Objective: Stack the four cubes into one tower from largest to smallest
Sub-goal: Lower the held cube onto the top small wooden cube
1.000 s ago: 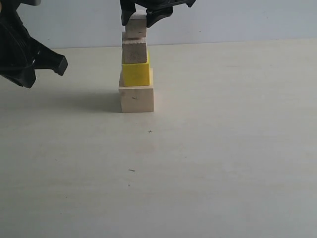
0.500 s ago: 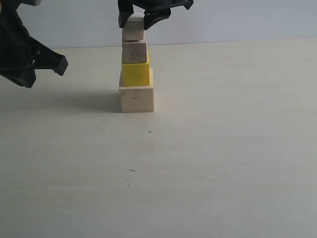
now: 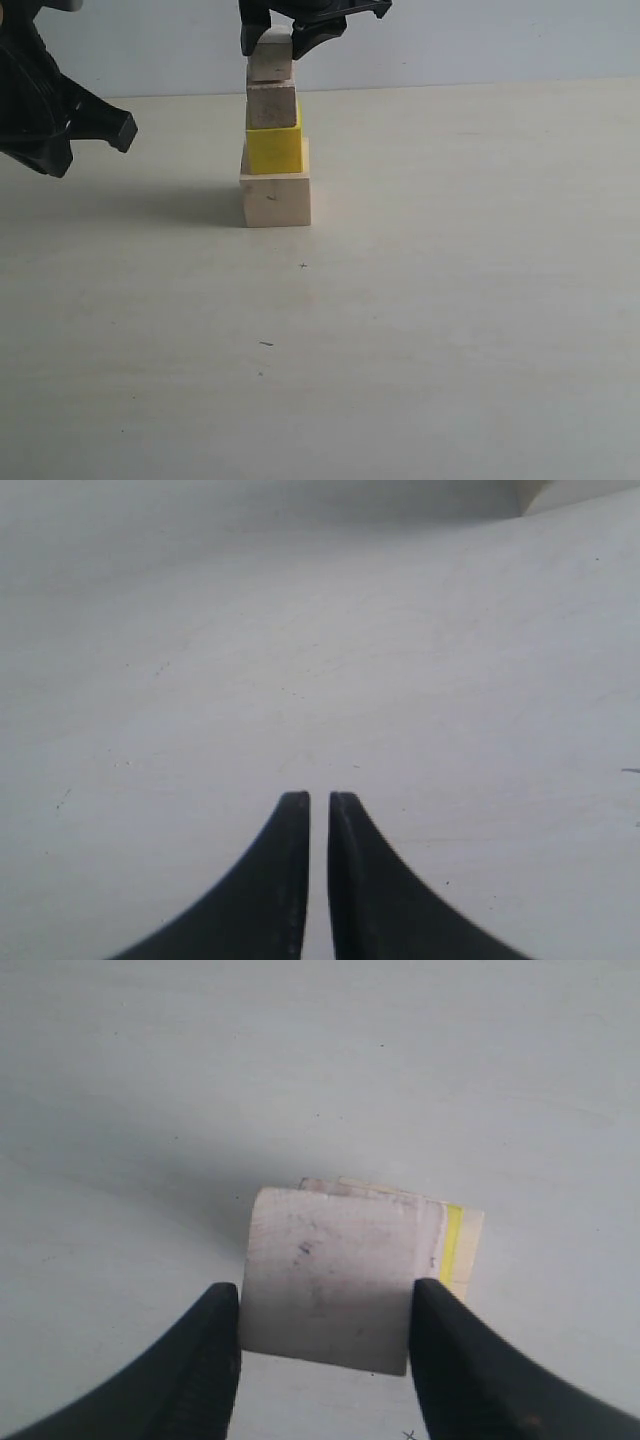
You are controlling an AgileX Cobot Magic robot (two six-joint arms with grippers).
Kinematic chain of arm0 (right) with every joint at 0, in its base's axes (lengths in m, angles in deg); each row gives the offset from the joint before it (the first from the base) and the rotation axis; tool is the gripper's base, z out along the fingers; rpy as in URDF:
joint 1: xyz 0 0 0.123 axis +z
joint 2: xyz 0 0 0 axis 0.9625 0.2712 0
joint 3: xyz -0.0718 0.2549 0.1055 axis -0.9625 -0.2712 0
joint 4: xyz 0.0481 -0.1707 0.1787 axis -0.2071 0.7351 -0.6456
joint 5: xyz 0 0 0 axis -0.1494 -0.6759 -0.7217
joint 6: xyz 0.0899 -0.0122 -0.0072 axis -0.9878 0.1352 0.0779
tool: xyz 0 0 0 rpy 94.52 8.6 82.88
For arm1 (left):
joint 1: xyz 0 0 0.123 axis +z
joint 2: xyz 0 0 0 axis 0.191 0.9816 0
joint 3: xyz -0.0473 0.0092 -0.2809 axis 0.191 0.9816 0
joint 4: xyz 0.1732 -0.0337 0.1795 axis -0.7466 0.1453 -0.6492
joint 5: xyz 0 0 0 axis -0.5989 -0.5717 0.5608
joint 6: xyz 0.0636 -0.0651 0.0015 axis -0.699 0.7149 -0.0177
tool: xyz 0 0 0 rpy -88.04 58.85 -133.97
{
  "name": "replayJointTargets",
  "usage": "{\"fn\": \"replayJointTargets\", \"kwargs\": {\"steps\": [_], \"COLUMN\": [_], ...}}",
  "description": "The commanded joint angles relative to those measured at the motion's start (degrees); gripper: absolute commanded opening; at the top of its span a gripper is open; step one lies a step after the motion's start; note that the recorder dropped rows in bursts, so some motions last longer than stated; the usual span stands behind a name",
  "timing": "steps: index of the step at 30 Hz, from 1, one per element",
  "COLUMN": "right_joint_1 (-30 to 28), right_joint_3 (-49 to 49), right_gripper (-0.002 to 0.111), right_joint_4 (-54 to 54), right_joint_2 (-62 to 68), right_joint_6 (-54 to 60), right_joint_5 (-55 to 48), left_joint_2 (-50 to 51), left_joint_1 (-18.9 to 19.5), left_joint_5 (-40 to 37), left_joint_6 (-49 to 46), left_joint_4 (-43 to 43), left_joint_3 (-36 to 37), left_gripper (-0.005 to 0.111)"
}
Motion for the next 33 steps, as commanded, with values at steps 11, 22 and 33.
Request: {"fn": "replayJointTargets", "kwargs": {"steps": [11,22,33], "right_joint_1": [0.1,0.1,0.1], "right_joint_3": [0.8,0.8,0.8], "right_gripper": [0.000,0.000,0.015], "right_joint_4": [0.8,0.9,0.9], "right_joint_2": [-0.2,-0.2,-0.2], "right_joint_6": [0.3,0.3,0.4], "right_joint_5": [0.4,0.4,0.4], "left_joint_2": [-0.6,-0.6,-0.6], "left_joint_1": [0.1,0.1,0.1], "left_joint_5": [0.1,0.1,0.1], "left_joint_6": [0.4,0.4,0.4], "left_joint_4": [0.3,0.3,0.3], "left_joint_3": [0.2,0.2,0.2], "left_gripper": [0.010,0.010,0.010]}}
